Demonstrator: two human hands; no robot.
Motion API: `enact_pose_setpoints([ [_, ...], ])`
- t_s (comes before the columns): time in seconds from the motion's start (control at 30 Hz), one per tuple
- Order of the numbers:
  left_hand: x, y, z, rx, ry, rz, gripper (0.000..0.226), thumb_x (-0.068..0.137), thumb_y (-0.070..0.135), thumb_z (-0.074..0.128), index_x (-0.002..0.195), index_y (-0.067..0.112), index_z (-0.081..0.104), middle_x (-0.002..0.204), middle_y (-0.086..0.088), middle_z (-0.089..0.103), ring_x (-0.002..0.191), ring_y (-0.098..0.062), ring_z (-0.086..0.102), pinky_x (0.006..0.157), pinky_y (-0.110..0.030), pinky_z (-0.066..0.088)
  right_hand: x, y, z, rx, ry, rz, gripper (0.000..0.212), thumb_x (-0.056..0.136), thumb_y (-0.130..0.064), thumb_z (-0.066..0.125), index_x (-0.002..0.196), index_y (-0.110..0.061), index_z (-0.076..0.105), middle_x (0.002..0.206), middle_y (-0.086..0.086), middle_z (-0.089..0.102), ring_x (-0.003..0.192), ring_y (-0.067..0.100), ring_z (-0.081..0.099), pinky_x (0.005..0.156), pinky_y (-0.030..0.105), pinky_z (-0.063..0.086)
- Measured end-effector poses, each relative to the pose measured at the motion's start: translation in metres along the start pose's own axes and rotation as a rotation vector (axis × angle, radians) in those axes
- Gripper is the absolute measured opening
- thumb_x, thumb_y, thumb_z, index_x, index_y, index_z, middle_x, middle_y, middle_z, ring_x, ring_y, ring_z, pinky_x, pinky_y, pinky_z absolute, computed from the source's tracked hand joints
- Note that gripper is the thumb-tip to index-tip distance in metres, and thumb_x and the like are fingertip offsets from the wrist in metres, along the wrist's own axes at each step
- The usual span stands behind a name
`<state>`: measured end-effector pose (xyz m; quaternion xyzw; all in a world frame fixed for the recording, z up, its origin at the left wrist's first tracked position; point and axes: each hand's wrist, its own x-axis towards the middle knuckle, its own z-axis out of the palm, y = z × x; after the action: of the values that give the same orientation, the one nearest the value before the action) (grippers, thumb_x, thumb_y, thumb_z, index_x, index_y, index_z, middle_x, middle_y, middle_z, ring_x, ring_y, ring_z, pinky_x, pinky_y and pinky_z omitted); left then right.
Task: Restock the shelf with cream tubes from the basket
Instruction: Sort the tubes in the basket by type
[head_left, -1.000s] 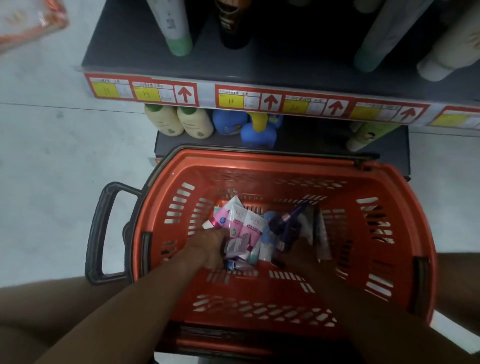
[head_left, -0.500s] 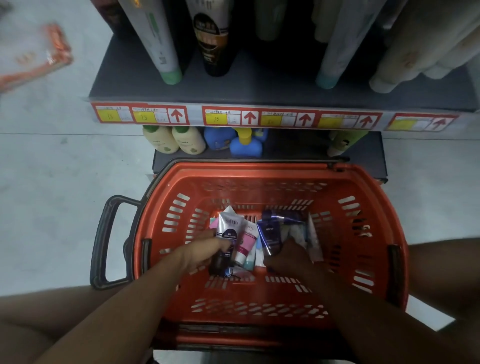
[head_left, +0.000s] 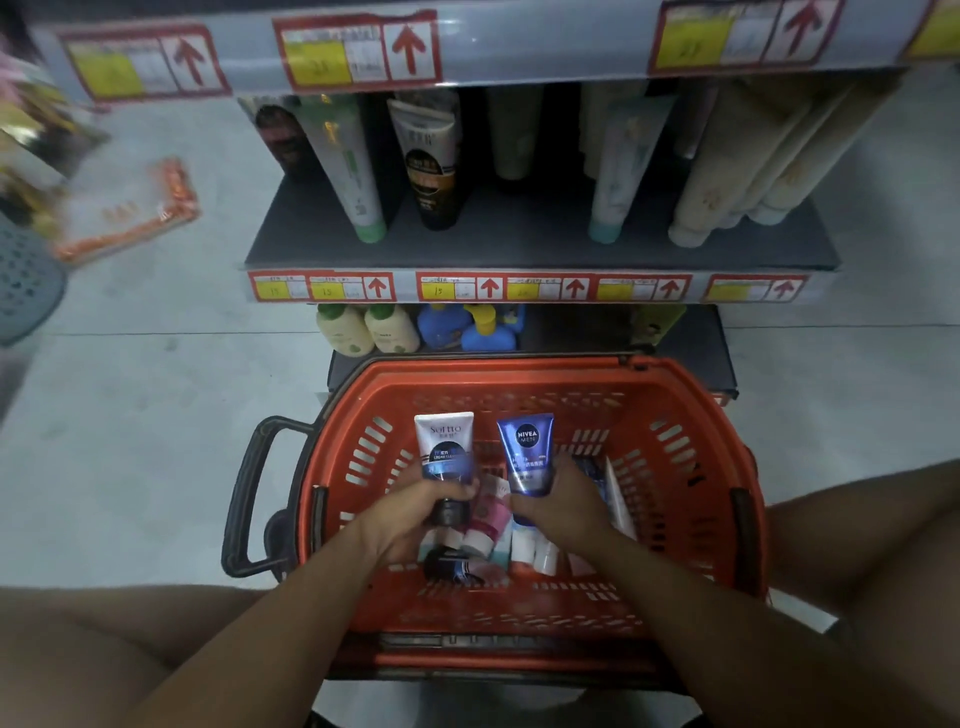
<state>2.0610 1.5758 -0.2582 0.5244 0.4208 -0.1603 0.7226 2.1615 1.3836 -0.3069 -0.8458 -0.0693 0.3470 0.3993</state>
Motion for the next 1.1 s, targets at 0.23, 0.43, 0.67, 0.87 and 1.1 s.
enact_pose_setpoints([
  [0.23, -0.029, 0.012, 0.003, -0.021, 0.082, 0.133, 0.064, 0.077, -0.003, 0.087, 0.133, 0.010, 0.059, 0.120, -0.019, 0.076, 0.109, -0.040, 0.074, 0.101, -0.060, 0.056, -0.017, -0.026, -0.017, -0.002, 0.101, -0.065, 0.058, 0.064, -0.050, 0.094, 0.098, -0.022, 0.056, 0.091, -0.001, 0.071, 0.081, 0.018, 0.071, 0.076, 0.045, 0.062],
  [0.43, -0.041, 0.028, 0.007, 0.018, 0.238, 0.245, 0.067, 0.061, 0.023, 0.103, 0.118, 0.016, 0.067, 0.112, -0.015, 0.078, 0.102, -0.034, 0.078, 0.089, -0.054, 0.063, -0.033, -0.050, -0.034, 0.014, 0.184, -0.130, 0.055, 0.067, -0.043, 0.096, 0.095, -0.027, 0.052, 0.094, -0.004, 0.070, 0.083, 0.015, 0.070, 0.079, 0.045, 0.061],
  [0.67, -0.083, 0.052, 0.026, 0.004, 0.191, 0.400, 0.040, 0.093, 0.006, 0.078, 0.126, 0.019, 0.060, 0.115, -0.003, 0.076, 0.095, -0.020, 0.079, 0.081, -0.043, 0.066, -0.051, -0.083, -0.055, -0.036, 0.262, -0.266, 0.058, 0.073, -0.054, 0.090, 0.108, -0.026, 0.053, 0.100, -0.010, 0.069, 0.086, 0.009, 0.068, 0.076, 0.036, 0.057],
  [0.87, -0.102, 0.062, 0.034, -0.026, 0.168, 0.435, 0.041, 0.101, 0.001, 0.066, 0.131, 0.023, 0.049, 0.124, -0.010, 0.069, 0.107, -0.029, 0.075, 0.087, -0.050, 0.065, -0.064, -0.103, -0.063, -0.038, 0.298, -0.341, 0.054, 0.083, -0.051, 0.082, 0.119, -0.026, 0.051, 0.103, -0.010, 0.072, 0.089, 0.013, 0.071, 0.078, 0.038, 0.057],
  [1.1, -0.120, 0.074, 0.035, -0.020, 0.186, 0.532, 0.047, 0.095, -0.005, 0.071, 0.127, 0.024, 0.053, 0.108, -0.006, 0.075, 0.090, -0.020, 0.079, 0.069, -0.032, 0.064, -0.078, -0.131, -0.067, 0.124, 0.239, -0.365, 0.057, 0.082, -0.018, 0.081, 0.124, -0.024, 0.043, 0.104, -0.003, 0.069, 0.087, 0.012, 0.069, 0.079, 0.038, 0.059],
])
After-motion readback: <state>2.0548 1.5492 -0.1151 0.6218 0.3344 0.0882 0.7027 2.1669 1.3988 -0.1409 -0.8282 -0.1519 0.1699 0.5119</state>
